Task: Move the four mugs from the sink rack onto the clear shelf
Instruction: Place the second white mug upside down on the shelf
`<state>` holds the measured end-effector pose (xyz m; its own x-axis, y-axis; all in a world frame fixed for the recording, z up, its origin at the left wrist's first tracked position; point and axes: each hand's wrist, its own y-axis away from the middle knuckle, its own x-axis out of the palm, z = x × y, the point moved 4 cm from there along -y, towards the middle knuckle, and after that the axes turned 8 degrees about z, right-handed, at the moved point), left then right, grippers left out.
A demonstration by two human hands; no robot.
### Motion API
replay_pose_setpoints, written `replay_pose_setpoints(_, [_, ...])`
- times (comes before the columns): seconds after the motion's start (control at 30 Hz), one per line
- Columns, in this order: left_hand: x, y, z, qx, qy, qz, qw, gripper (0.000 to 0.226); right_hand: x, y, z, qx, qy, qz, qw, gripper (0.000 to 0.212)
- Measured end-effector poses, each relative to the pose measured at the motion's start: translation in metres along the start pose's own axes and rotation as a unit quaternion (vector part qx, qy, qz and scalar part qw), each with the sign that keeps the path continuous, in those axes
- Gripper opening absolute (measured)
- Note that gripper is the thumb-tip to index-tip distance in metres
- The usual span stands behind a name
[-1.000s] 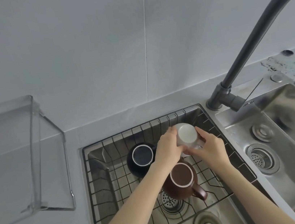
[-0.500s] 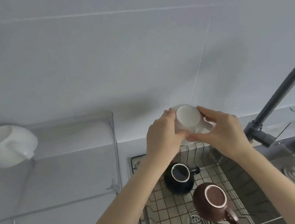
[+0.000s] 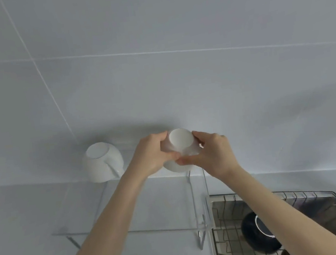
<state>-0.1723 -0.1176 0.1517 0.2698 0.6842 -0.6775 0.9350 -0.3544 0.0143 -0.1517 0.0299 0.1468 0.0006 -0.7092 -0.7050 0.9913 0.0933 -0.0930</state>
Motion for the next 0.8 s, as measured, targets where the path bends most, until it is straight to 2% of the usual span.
replay_pose_setpoints(0.17, [-0.001, -0.005, 0.025, -0.022, 0.028, 0.011, 0.999, 0.030, 0.022, -0.019, -0.005, 0.024, 0.002, 0.042, 0.999, 0.038])
replay_pose_setpoints(0.47, [0.006, -0.008, 0.042, -0.046, 0.064, 0.034, 0.996, 0.040, 0.036, -0.026, -0.011, 0.046, 0.004, 0.061, 0.997, 0.035])
replay_pose_setpoints(0.8, [0.011, -0.007, 0.051, -0.041, 0.069, 0.035, 0.996, 0.039, 0.042, -0.022, -0.016, 0.012, 0.011, 0.054, 0.998, 0.053])
